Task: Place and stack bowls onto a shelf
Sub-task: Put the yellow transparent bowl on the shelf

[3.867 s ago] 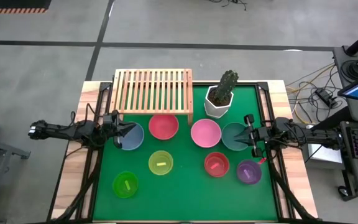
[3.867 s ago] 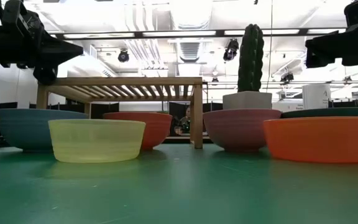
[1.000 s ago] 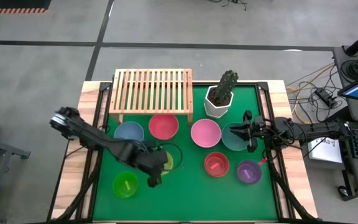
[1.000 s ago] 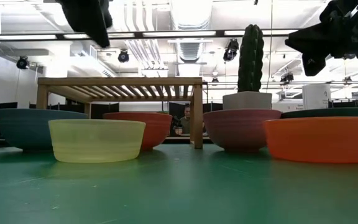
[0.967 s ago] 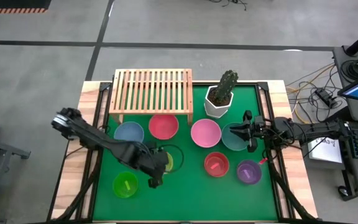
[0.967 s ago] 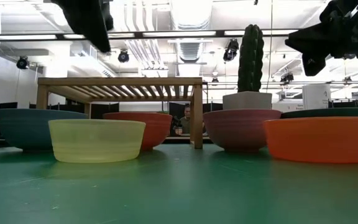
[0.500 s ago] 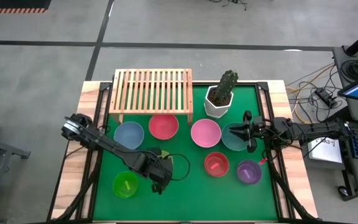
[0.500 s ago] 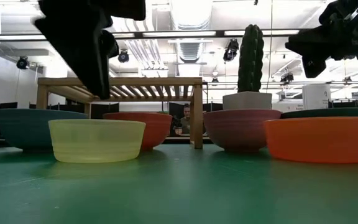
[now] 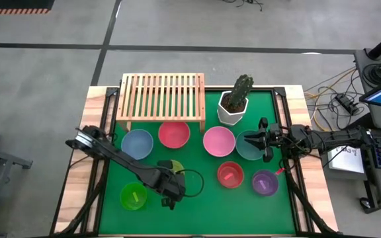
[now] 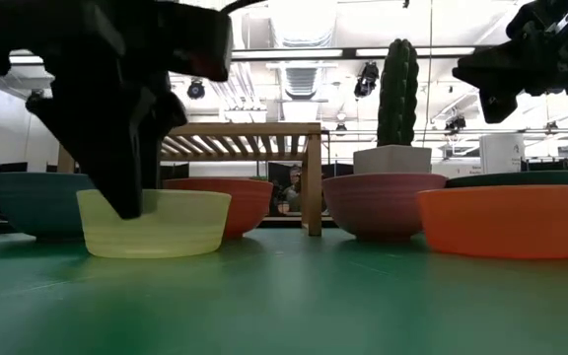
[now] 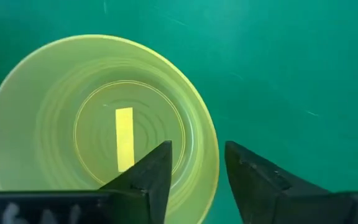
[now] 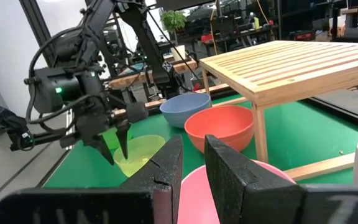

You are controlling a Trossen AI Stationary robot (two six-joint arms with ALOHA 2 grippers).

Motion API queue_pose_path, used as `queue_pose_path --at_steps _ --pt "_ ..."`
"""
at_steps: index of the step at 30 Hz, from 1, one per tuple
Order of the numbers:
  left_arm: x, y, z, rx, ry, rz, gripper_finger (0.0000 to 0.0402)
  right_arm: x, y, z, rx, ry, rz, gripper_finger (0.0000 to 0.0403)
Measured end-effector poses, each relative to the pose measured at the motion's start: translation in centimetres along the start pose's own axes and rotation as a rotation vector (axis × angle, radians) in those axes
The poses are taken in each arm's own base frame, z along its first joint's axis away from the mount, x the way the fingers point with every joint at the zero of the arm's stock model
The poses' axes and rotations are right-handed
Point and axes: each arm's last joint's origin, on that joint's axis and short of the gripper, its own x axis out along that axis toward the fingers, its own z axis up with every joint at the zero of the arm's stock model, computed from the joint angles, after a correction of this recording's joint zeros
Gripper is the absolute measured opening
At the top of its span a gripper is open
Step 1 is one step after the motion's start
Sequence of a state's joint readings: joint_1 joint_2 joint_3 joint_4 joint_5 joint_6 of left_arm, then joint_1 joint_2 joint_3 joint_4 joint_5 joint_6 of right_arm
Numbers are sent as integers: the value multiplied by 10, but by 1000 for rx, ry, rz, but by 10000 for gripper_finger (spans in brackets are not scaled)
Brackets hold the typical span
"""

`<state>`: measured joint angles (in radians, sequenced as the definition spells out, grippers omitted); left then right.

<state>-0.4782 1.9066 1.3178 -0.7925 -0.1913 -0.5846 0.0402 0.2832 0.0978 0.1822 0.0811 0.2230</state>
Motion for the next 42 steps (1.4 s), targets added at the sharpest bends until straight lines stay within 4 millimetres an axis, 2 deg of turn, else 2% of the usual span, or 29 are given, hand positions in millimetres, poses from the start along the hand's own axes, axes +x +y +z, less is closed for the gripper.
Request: queue_pose_path --at_steps 3,7,12,18,23,28,32,38,42 --pt "2 -1 -1 9 7 4 89 0 0 0 0 1 0 59" --pt "2 -2 -1 12 12 2 19 0 0 -1 -8 5 -1 59" --pt "-10 -6 4 23 23 -27 3 0 0 -1 -14 7 -2 59" --pt "-52 -10 21 119 33 -38 1 0 0 -1 -15 7 -2 59" --pt "-95 2 36 215 10 33 0 0 0 -1 -15 9 -2 59" --pt "-133 32 47 242 6 148 0 0 0 -1 -16 14 -3 59" --pt "-153 65 53 252 24 234 0 0 0 -1 -15 14 -3 59" --pt "-178 132 51 205 25 315 0 0 0 -1 -15 13 -3 59" --pt "-194 180 41 101 17 349 0 0 0 -1 -15 14 -3 59"
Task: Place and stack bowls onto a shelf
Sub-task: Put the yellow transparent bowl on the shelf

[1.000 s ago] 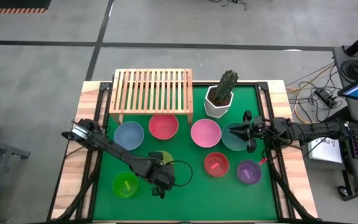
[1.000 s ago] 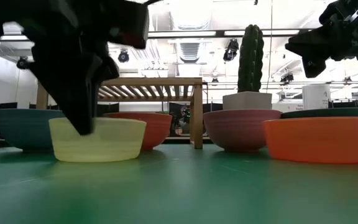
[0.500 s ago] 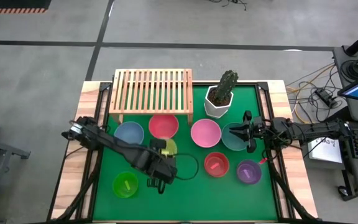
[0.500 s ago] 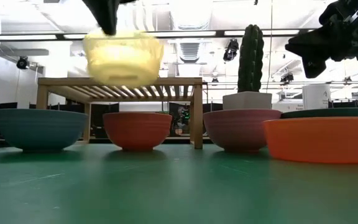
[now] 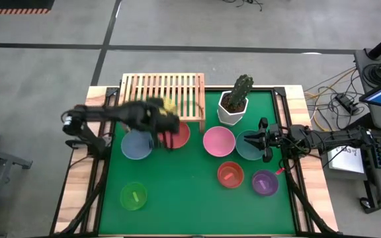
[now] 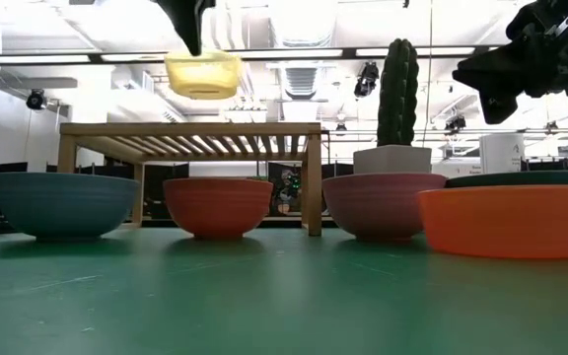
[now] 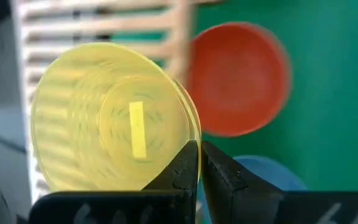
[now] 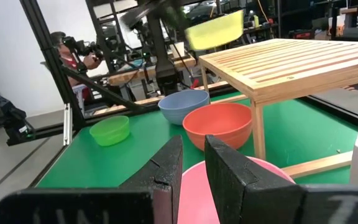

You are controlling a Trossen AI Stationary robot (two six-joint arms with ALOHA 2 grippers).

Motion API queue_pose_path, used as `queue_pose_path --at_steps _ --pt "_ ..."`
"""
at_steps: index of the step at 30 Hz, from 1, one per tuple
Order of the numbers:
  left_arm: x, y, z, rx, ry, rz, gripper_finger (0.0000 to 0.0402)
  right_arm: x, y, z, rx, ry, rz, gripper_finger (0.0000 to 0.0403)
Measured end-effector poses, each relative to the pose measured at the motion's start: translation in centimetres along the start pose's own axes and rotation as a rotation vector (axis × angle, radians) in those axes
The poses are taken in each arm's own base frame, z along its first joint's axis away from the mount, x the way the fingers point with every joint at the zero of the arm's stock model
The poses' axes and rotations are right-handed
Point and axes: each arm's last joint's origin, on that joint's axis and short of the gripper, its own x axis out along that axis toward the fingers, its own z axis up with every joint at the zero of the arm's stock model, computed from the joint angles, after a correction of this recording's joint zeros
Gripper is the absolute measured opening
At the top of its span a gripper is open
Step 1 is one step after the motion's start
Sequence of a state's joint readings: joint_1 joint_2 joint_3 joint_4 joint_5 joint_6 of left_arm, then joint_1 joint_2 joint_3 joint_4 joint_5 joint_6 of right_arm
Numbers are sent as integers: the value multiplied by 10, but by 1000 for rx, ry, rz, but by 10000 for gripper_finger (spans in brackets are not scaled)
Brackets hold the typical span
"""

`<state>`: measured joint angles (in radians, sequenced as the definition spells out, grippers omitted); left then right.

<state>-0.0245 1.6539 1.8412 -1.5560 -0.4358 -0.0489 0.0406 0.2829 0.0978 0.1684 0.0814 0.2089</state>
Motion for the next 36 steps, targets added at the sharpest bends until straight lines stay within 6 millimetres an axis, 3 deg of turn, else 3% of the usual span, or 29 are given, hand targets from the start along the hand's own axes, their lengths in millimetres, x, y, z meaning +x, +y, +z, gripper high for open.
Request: queue_pose_path --at_steps 4,7,11,15,30,36 --pt "8 43 -27 -142 44 36 0 0 0 0 0 0 0 59" --pt "21 65 -50 -244 81 51 0 0 0 0 -1 1 -1 59" --pt "38 82 -76 -361 83 78 0 0 0 0 -1 1 -1 59" --pt "48 88 -90 -392 79 74 0 0 0 0 -2 0 -3 59" --pt "67 88 -79 -335 116 45 2 0 -1 0 -4 -2 -28 59" --pt "68 88 -78 -322 120 44 45 0 -1 -1 -1 2 -28 59"
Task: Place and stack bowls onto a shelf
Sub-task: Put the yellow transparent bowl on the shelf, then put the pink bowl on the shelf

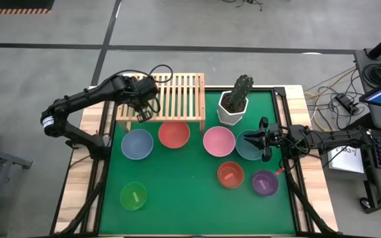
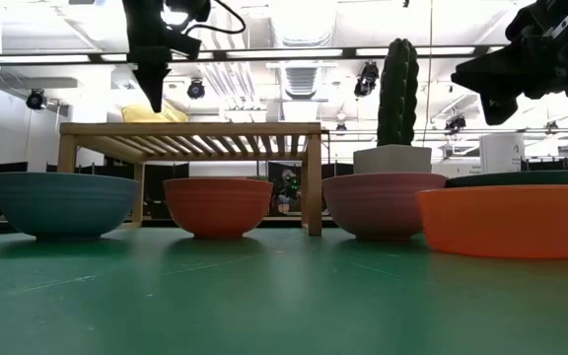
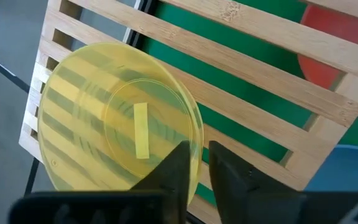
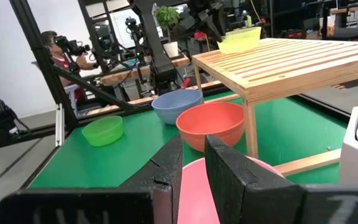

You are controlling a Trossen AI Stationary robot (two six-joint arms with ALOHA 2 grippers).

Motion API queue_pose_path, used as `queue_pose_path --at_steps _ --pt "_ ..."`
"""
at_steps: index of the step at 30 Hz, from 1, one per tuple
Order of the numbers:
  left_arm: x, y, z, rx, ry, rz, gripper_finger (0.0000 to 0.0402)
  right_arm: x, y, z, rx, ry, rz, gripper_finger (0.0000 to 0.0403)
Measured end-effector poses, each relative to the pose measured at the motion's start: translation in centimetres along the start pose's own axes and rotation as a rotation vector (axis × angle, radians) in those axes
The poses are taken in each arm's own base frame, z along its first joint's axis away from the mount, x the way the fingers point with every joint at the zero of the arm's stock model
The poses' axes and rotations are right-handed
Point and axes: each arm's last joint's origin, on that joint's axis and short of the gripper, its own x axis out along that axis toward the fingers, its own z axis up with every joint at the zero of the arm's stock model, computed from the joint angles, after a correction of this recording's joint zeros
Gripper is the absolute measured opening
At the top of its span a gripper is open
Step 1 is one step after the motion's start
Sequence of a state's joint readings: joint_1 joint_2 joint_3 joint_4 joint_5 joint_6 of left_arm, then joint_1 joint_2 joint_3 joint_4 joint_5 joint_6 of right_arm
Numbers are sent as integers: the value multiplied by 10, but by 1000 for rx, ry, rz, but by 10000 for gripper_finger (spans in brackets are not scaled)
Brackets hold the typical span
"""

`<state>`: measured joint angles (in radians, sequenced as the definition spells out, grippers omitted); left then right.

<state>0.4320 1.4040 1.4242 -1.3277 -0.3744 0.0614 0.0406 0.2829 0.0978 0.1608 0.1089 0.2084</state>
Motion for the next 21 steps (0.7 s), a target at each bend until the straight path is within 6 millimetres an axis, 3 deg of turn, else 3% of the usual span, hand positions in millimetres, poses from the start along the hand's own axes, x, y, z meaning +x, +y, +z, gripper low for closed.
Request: queue_pose_path --at_steps 8,14,18,21 --pt "-9 2 -4 -17 -36 1 127 0 0 0 0 0 1 59" --pt "-37 0 -6 -96 -164 -15 150 0 0 0 36 1 3 59" --pt "-63 -16 -11 -172 -385 -85 150 0 0 0 85 0 3 59" --pt "-83 -42 -18 -176 -580 -198 148 0 0 0 86 0 3 59"
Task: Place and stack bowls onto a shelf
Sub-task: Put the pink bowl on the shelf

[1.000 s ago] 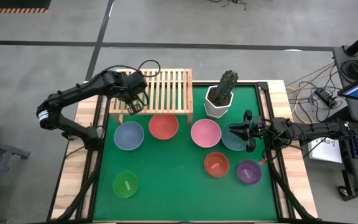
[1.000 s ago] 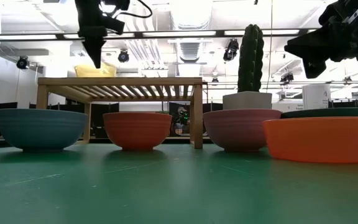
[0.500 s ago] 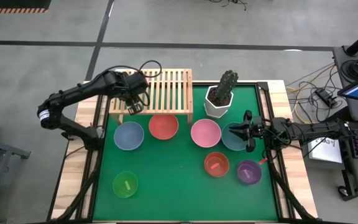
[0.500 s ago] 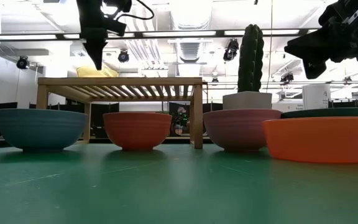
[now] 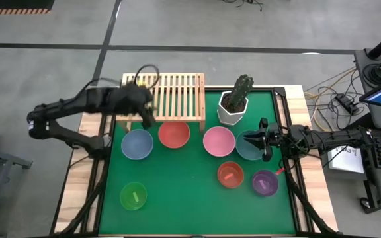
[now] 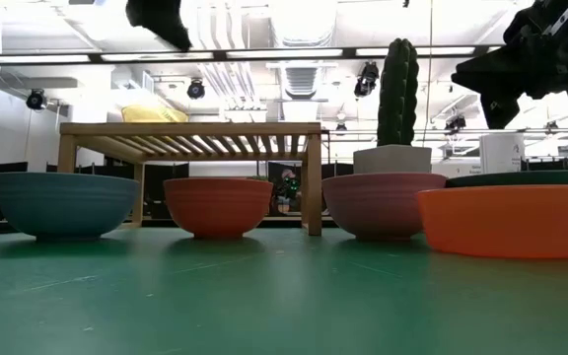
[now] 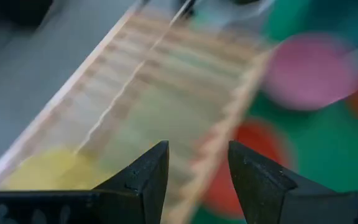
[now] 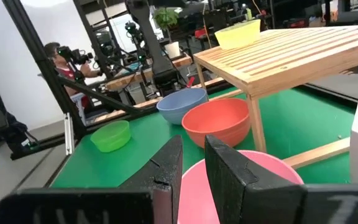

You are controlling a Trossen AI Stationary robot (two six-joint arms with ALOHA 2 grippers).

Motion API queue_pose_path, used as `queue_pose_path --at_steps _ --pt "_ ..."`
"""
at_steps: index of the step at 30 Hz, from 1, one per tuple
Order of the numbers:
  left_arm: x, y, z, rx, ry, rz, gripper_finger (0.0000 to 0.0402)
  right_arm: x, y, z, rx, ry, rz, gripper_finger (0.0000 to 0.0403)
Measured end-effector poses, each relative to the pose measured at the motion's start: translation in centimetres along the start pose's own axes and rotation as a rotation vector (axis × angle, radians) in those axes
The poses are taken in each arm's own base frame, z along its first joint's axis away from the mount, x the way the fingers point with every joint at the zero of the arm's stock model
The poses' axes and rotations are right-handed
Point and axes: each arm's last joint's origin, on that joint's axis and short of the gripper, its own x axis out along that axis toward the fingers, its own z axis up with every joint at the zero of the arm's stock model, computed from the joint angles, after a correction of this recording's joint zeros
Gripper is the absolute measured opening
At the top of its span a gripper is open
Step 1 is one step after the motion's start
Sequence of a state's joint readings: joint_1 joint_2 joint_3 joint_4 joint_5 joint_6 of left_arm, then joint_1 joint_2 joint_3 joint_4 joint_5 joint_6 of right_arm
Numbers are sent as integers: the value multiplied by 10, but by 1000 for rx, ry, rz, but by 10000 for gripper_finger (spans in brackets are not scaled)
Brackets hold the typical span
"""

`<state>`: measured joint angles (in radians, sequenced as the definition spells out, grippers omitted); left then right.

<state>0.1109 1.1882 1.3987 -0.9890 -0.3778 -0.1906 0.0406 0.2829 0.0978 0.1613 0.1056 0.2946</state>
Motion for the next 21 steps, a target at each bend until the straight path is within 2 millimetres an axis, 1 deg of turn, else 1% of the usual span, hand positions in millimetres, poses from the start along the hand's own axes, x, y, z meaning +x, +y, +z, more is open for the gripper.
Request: queue_pose_path --at_steps 2,5,8,10,13,15,18,21 --pt "-10 -23 -4 8 -141 -108 146 0 0 0 -9 0 0 59" --pt "-22 -59 -20 66 -342 -235 143 0 0 1 -14 -8 2 59" --pt "-30 -88 -43 131 -486 -279 141 0 1 4 -13 -44 11 59" --pt "-35 -101 -58 154 -555 -263 141 -1 3 9 11 -99 27 59" --pt "-39 -113 -78 163 -611 -172 141 -1 7 20 59 -140 50 59" --pt "-37 -117 -90 164 -615 -87 141 2 11 28 63 -133 61 59" --pt "-31 -117 -103 145 -610 8 141 14 18 39 36 -84 63 59" --pt "-24 -117 -111 143 -596 43 141 29 26 50 -25 -15 54 59"
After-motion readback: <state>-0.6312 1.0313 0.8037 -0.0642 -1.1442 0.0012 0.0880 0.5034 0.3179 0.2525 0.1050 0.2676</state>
